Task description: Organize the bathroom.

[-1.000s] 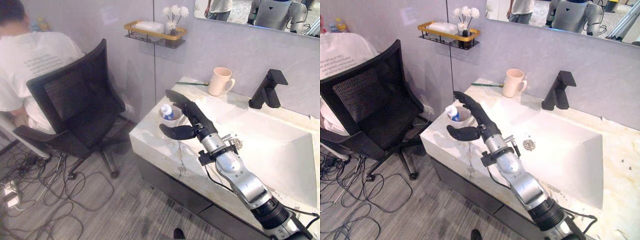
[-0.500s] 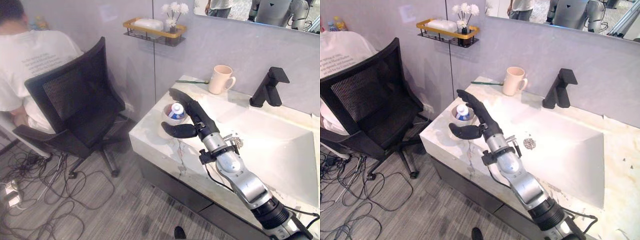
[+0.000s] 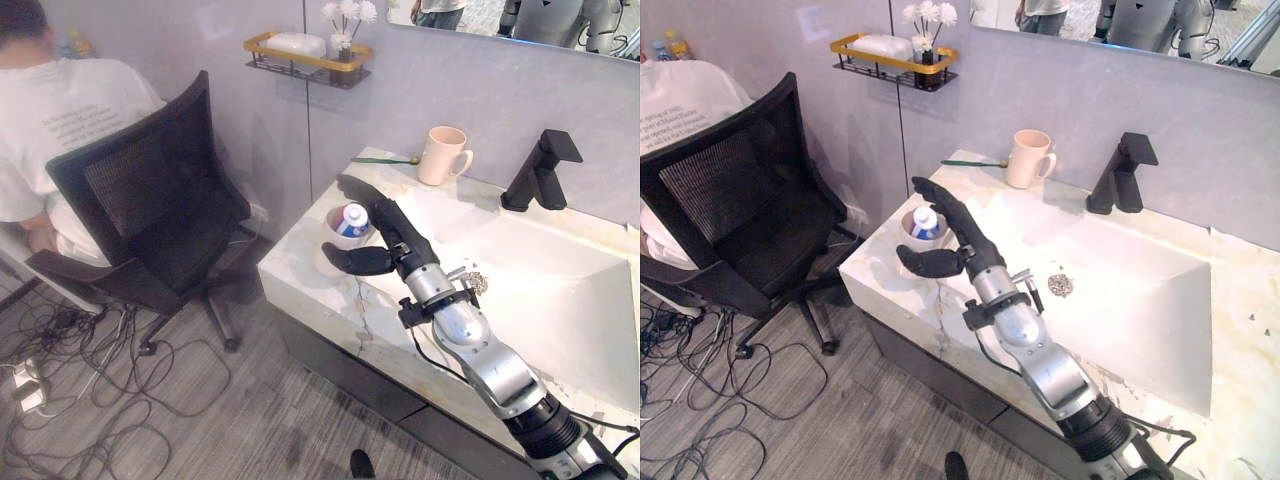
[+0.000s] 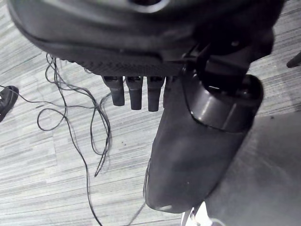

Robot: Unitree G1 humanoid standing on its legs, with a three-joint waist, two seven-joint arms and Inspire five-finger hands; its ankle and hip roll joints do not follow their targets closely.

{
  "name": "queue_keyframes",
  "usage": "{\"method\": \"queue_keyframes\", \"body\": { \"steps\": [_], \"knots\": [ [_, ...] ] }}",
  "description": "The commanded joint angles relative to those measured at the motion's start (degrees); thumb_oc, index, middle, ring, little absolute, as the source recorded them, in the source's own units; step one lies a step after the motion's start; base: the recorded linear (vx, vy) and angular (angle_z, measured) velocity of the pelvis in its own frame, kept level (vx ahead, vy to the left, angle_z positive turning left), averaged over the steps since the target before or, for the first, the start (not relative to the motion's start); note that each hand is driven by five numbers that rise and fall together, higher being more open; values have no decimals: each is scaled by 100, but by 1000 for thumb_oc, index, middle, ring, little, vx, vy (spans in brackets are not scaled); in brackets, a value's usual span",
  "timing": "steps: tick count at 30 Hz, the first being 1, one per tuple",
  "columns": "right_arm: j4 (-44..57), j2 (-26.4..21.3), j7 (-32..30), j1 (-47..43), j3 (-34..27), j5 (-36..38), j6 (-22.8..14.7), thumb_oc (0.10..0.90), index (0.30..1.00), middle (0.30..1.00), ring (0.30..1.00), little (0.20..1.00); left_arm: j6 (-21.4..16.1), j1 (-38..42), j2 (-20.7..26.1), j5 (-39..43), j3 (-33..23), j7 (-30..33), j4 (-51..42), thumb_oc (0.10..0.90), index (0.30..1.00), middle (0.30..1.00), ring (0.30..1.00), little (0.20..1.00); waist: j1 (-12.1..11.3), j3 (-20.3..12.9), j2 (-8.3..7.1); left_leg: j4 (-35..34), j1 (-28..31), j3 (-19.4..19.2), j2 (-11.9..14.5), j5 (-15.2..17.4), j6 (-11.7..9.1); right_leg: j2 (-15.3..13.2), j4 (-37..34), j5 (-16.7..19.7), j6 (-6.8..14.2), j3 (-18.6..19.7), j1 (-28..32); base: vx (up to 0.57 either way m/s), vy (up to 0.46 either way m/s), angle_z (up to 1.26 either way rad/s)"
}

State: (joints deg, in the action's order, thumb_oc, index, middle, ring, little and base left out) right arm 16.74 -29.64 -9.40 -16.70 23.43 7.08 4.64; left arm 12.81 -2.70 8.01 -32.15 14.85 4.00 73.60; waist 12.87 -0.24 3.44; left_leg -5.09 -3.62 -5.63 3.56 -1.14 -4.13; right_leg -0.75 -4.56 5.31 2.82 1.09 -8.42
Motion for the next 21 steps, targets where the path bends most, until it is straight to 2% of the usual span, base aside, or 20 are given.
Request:
{"method": "queue_keyframes", "body": {
  "steps": [1,8,21],
  "knots": [
    [653,80,33,-682,-280,-113,-409,800,900,900,900,900,184,-241,265,-83,68,-69,250,800,900,900,900,900,108,-395,-394,634,-71,-69,190,212,-221,-302,231,-203,779,846,78,0,0,0],
    [711,47,230,-743,-242,-38,-443,800,900,900,900,900,186,-220,259,-56,125,-134,232,800,900,900,900,900,117,-411,-378,660,-82,-81,190,224,-229,-307,244,-207,780,878,61,1,6,0],
    [698,49,117,-650,-252,-20,-452,800,900,900,900,900,267,-225,239,83,226,-128,220,800,900,900,900,900,182,-374,-359,658,-36,-180,225,234,-233,-301,297,-234,777,944,53,4,6,2]
  ]
}}
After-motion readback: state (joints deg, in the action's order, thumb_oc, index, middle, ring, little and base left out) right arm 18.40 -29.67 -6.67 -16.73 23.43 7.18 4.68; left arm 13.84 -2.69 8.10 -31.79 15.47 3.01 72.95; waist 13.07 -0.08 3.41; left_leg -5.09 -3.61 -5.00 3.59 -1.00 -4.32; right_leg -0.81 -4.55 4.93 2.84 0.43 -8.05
